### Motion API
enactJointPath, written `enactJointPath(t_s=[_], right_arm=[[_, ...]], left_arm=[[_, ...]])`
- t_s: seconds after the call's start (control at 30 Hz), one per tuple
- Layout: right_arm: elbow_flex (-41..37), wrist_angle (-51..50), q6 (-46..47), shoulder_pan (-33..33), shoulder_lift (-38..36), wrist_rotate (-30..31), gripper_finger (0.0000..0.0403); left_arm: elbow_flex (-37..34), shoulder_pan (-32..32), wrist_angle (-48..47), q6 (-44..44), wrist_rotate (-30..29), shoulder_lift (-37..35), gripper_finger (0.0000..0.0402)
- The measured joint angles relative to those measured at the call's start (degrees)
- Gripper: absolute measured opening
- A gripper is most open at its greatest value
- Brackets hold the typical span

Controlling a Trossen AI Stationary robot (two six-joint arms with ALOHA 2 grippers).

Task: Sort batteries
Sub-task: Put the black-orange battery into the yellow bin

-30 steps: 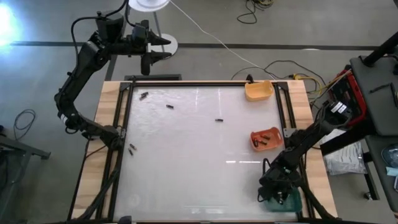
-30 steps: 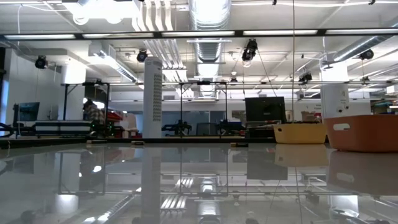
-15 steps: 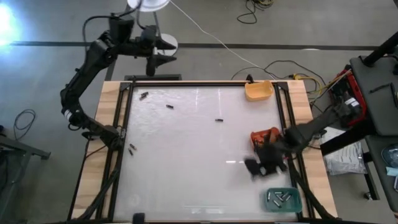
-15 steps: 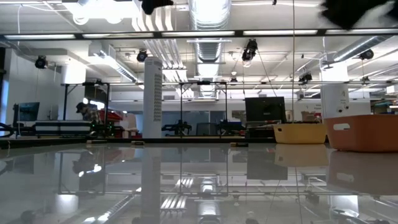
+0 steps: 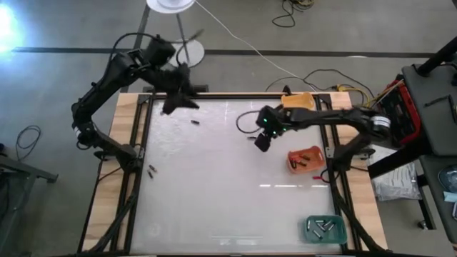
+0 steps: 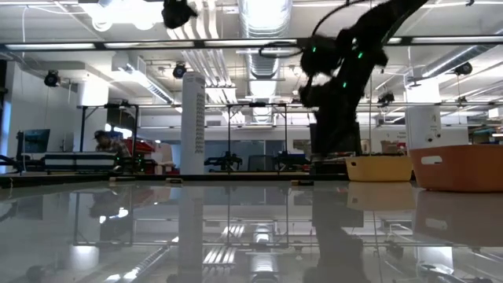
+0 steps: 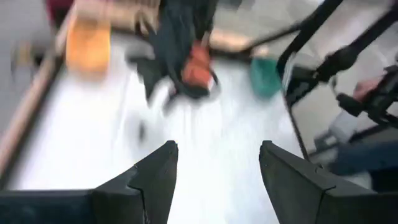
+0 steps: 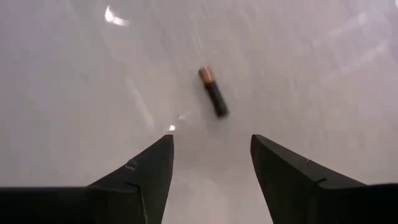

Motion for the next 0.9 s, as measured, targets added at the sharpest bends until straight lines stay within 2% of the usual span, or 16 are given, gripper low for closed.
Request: enactJointPath(t_s=[0.13,0.23,0.4,0.6,0.73,0.9], right_arm=[[0.02,7.10,-16.81,-3.26,7.16,-2.28,0.0200],[-0.01,11.55,-23.11,-4.72,10.73,-3.08,0.0195],[-2.92,22.32,-27.40,-7.02,11.81,-8.87,0.0196],[-9.55,32.93,-28.60,-7.54,10.64,-10.82,0.0189],[-11.96,40.72,-28.46,-6.52,13.26,-9.27,0.0179],[-12.17,41.23,-27.47,-6.79,16.56,-9.45,0.0153]], left_arm=[[-3.80,-2.18,-7.93,-7.91,-10.92,-0.79,0.0206],[-9.48,-3.24,-8.33,-15.69,-18.02,-2.34,0.0206],[-21.84,-3.49,-6.48,-22.26,-23.59,-3.13,0.0206],[-34.02,-3.53,1.01,-24.56,-31.57,-3.30,0.0206],[-39.24,-3.57,8.91,-24.47,-40.96,-3.18,0.0206],[-42.65,-3.57,15.90,-24.60,-41.97,-2.50,0.0206]])
